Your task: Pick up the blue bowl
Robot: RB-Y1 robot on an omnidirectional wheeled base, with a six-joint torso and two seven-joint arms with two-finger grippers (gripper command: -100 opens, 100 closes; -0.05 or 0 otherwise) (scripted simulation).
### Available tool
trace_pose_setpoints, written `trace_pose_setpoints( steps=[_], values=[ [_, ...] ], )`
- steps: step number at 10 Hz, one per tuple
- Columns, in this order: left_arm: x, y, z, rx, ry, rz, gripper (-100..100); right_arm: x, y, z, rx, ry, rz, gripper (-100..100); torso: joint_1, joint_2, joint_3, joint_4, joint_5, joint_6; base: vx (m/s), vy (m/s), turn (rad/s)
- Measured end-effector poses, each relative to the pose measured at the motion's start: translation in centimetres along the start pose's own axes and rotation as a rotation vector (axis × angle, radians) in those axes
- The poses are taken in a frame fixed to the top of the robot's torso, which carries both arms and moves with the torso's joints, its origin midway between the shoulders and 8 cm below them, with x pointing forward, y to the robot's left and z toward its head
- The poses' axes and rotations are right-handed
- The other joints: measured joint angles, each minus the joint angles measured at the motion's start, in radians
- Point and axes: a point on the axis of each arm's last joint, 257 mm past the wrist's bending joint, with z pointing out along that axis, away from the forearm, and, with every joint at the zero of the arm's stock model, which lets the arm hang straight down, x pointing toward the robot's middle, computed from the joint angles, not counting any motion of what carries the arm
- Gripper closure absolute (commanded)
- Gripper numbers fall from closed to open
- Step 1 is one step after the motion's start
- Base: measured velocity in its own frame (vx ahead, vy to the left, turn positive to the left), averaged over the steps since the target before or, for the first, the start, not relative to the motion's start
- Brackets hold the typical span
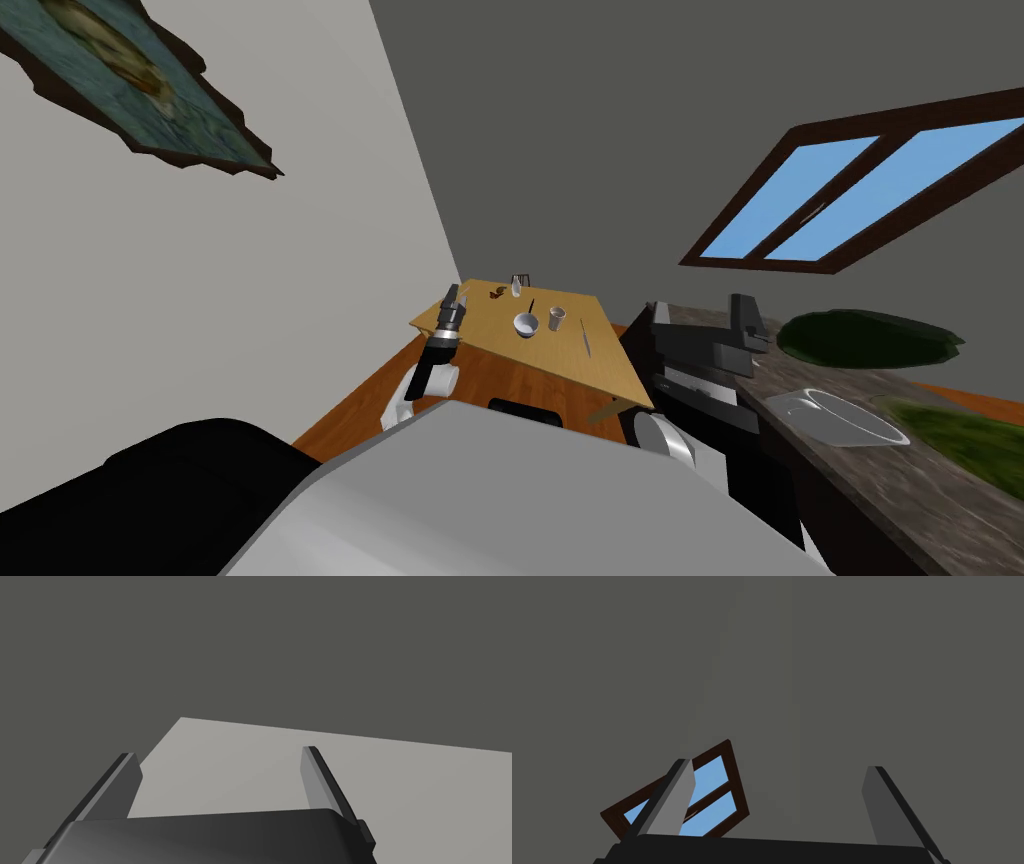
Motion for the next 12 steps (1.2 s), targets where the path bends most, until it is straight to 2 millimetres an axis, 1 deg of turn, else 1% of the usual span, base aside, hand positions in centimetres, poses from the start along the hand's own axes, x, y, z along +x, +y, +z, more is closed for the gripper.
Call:
trace_pose_setpoints(
  steps=[2, 3, 5, 8, 9, 10, 12],
  values=[
    [0.5, 1.0, 0.8, -0.028, 0.020, 0.000, -100, 0.0, 0.0, 0.0, 0.000, 0.000, 0.000, 0, -0.002, -0.001, 0.000, 0.000, 0.000, 0.000, -0.041, 0.046, -0.132],
    [0.8, 2.0, 1.2, -0.048, 0.035, 0.000, -100, 0.0, 0.0, 0.0, 0.000, 0.000, 0.000, 0, 0.000, -0.001, 0.000, 0.000, 0.000, 0.000, -0.031, 0.042, -0.071],
    [1.3, 3.1, 1.8, -0.082, 0.051, 0.000, -100, 0.0, 0.0, 0.0, 0.000, 0.000, 0.000, 0, -0.002, -0.001, -0.001, 0.000, 0.000, 0.000, -0.033, 0.026, -0.083],
    [1.7, 4.5, 2.8, -0.127, 0.067, 0.000, -100, 0.0, 0.0, 0.0, 0.000, 0.000, 0.000, 0, -0.002, -0.002, -0.001, 0.000, 0.000, -0.001, -0.030, 0.030, -0.104],
    [2.2, 5.1, 3.2, -0.148, 0.074, -0.001, -100, 0.0, 0.0, 0.0, 0.000, 0.000, 0.000, 0, -0.002, -0.001, -0.001, 0.000, 0.000, 0.000, -0.047, 0.046, -0.247],
    [2.3, 6.3, 4.0, -0.176, 0.082, 0.002, -100, 0.0, 0.0, 0.0, 0.000, 0.000, 0.000, 0, -0.001, -0.001, -0.001, 0.000, 0.000, 0.000, -0.042, 0.043, -0.063],
    [2.4, 7.9, 4.4, -0.223, 0.089, 0.002, -100, 0.0, 0.0, 0.0, 0.000, 0.000, 0.000, 0, -0.002, -0.001, 0.000, 0.000, 0.000, 0.000, -0.035, 0.028, -0.084]
  ],
)
